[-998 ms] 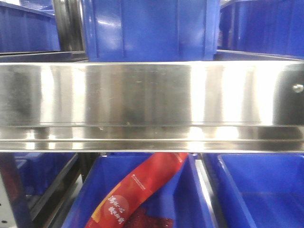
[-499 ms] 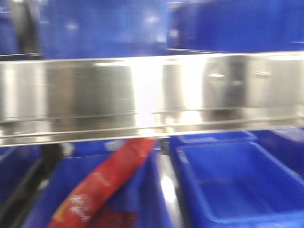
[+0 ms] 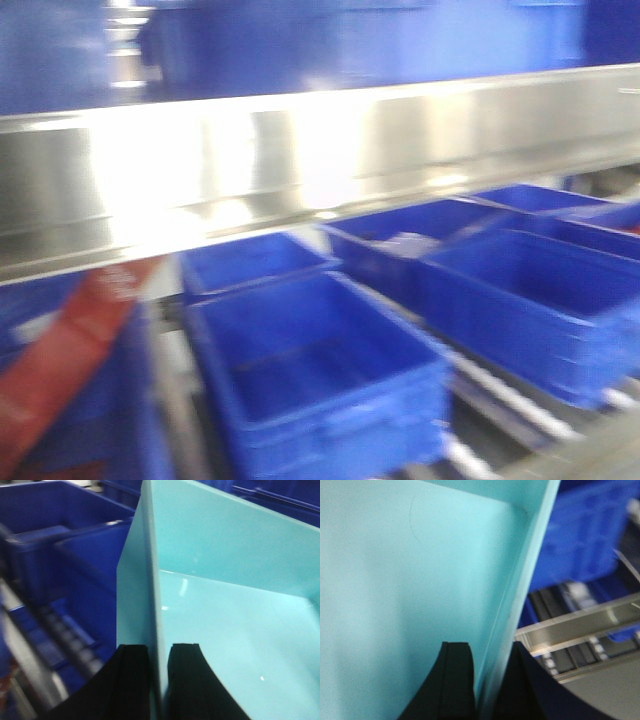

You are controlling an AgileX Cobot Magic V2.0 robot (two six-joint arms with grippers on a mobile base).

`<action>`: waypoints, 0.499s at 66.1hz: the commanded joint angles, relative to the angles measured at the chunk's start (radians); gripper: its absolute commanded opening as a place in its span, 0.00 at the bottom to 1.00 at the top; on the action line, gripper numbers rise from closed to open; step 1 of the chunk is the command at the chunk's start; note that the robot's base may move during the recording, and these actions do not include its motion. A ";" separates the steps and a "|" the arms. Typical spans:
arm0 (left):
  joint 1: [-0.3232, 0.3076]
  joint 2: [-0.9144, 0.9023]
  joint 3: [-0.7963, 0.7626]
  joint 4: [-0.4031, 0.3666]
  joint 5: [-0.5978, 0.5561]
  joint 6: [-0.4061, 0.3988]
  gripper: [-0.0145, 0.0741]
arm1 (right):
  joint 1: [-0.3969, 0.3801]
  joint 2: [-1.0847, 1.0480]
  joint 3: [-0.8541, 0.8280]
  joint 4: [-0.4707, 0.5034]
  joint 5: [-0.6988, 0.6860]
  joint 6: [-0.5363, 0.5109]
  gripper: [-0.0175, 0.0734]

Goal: Fetch blue bin and place on conveyor start
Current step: 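Hold the bin in both grippers and turn the base away from the rack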

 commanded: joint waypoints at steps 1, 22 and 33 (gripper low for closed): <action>0.002 -0.019 -0.011 0.004 -0.081 -0.005 0.04 | -0.008 -0.015 -0.010 -0.041 -0.001 -0.039 0.02; 0.002 -0.019 -0.011 0.004 -0.081 -0.005 0.04 | -0.008 -0.015 -0.010 -0.041 -0.001 -0.039 0.02; 0.002 -0.019 -0.011 0.004 -0.081 -0.005 0.04 | -0.008 -0.015 -0.010 -0.041 -0.001 -0.039 0.02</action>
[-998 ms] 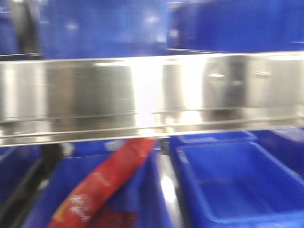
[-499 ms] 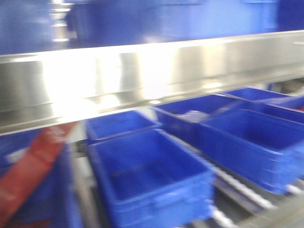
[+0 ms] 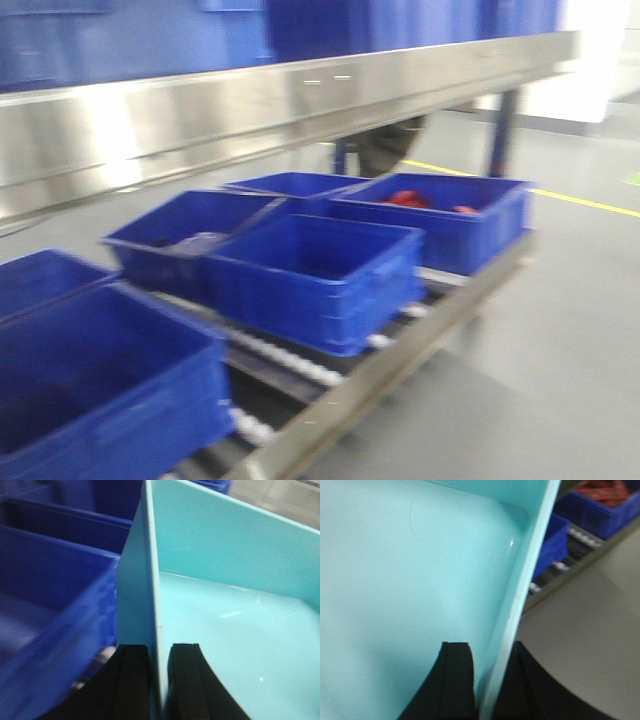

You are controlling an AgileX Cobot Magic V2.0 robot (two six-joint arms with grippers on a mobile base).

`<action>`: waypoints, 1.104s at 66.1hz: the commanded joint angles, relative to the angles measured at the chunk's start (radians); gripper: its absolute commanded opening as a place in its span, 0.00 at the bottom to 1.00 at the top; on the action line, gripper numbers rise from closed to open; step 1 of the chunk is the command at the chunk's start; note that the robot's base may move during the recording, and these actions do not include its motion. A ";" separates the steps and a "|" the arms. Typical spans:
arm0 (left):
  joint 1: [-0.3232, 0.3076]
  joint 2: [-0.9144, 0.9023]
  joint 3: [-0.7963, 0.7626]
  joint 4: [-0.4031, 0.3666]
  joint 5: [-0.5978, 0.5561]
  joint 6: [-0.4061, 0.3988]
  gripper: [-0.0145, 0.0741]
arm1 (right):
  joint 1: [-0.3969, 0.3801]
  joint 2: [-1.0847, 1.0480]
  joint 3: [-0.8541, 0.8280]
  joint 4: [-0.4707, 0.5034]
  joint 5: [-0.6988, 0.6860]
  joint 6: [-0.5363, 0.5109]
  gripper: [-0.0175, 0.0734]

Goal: Fetch blue bin and place on conveyor start
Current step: 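Hold the bin in both grippers and turn the base away from the rack, then drive past the person and chairs toward the red conveyor, holding the bin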

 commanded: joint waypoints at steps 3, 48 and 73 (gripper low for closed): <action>0.002 -0.019 -0.011 0.004 -0.076 -0.005 0.04 | -0.008 -0.015 -0.010 -0.041 -0.001 -0.039 0.02; 0.002 -0.019 -0.011 0.004 -0.076 -0.005 0.04 | -0.008 -0.015 -0.010 -0.041 -0.001 -0.039 0.02; 0.002 -0.019 -0.011 0.004 -0.076 -0.005 0.04 | -0.008 -0.015 -0.010 -0.041 -0.001 -0.039 0.02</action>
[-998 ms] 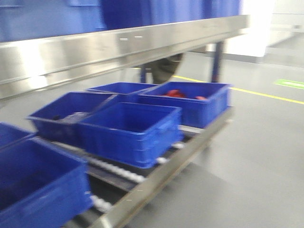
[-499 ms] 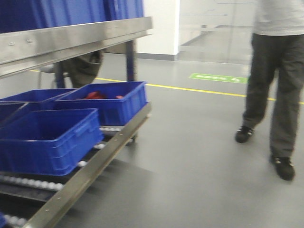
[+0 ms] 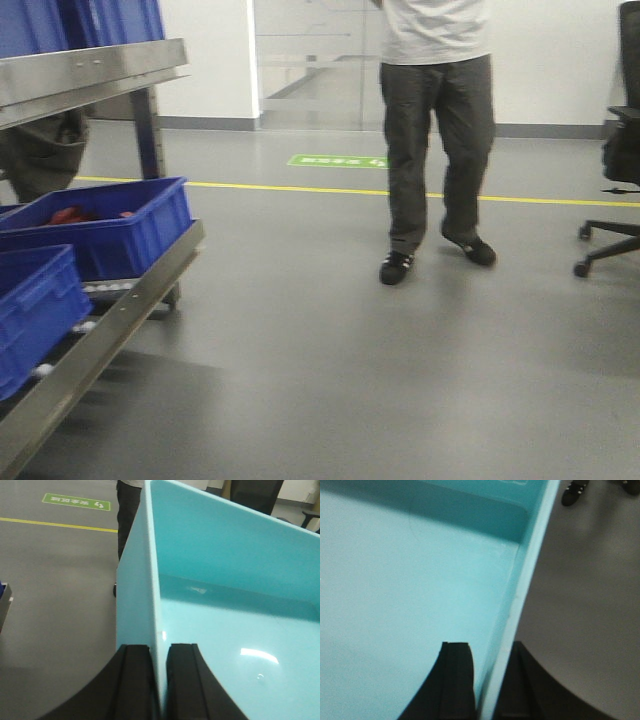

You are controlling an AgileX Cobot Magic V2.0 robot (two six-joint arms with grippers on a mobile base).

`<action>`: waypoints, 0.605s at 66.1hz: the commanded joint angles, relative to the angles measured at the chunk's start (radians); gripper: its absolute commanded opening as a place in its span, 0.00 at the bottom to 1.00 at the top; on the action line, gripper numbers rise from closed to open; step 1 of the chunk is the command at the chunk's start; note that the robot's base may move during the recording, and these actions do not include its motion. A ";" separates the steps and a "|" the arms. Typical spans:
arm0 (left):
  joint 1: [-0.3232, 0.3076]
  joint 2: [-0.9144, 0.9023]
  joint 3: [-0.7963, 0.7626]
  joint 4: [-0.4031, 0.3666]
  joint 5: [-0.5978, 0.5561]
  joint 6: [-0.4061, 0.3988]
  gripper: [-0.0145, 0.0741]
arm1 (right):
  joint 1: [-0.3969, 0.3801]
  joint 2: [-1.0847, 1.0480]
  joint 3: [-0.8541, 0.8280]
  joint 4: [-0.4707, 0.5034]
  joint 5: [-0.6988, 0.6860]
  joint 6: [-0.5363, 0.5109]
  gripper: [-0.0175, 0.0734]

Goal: Fetch blue bin and place on conveyor start
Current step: 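Drive past the person and chairs toward the red conveyor, holding the bin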

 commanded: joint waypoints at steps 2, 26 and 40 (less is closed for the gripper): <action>0.002 -0.019 -0.011 0.011 -0.074 -0.005 0.04 | -0.008 -0.015 -0.010 -0.036 -0.003 -0.039 0.02; 0.002 -0.019 -0.011 0.011 -0.074 -0.005 0.04 | -0.008 -0.015 -0.010 -0.036 -0.003 -0.039 0.02; 0.002 -0.019 -0.011 0.011 -0.074 -0.005 0.04 | -0.008 -0.015 -0.010 -0.036 -0.003 -0.039 0.02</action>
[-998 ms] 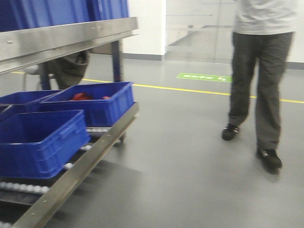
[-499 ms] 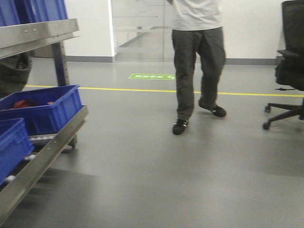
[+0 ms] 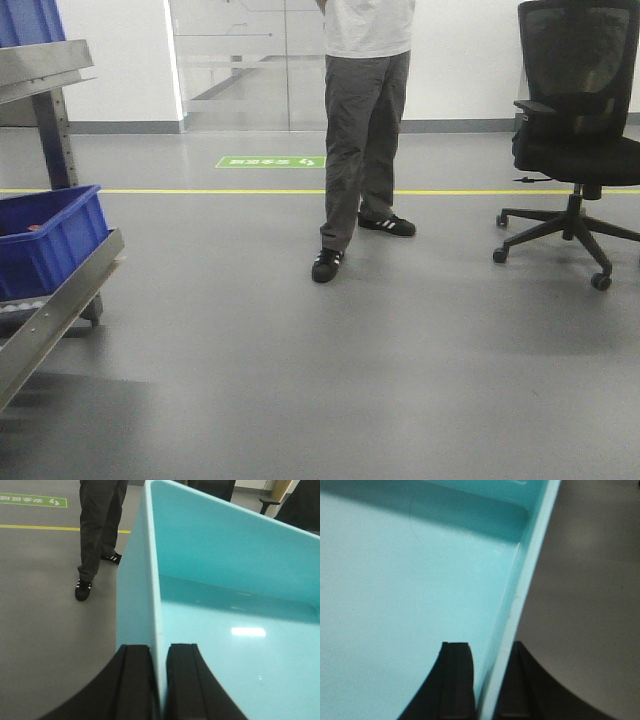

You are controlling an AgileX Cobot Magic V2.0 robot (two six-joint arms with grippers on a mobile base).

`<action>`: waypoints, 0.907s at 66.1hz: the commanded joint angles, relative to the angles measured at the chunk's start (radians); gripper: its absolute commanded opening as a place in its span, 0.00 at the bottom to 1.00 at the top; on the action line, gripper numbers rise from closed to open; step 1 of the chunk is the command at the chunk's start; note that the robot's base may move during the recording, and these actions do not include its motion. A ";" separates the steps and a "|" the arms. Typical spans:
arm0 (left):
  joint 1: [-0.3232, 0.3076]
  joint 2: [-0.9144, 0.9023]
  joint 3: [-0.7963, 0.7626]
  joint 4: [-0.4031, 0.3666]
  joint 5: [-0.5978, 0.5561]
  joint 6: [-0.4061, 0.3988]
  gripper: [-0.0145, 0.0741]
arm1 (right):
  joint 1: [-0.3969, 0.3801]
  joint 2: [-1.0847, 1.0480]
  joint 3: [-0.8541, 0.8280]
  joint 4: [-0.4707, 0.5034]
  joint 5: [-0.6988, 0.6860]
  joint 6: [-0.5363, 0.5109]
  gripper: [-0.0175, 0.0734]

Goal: Fetch blue bin and place on conveyor start
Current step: 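Drive past the person and chairs toward the red conveyor, holding the bin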

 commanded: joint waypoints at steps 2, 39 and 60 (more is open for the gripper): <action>0.002 -0.019 -0.011 0.011 -0.070 -0.005 0.04 | -0.008 -0.015 -0.010 -0.034 -0.005 -0.037 0.02; 0.002 -0.019 -0.011 0.011 -0.070 -0.005 0.04 | -0.008 -0.015 -0.010 -0.034 -0.005 -0.037 0.02; 0.002 -0.019 -0.011 0.011 -0.070 -0.005 0.04 | -0.008 -0.015 -0.010 -0.034 -0.005 -0.037 0.02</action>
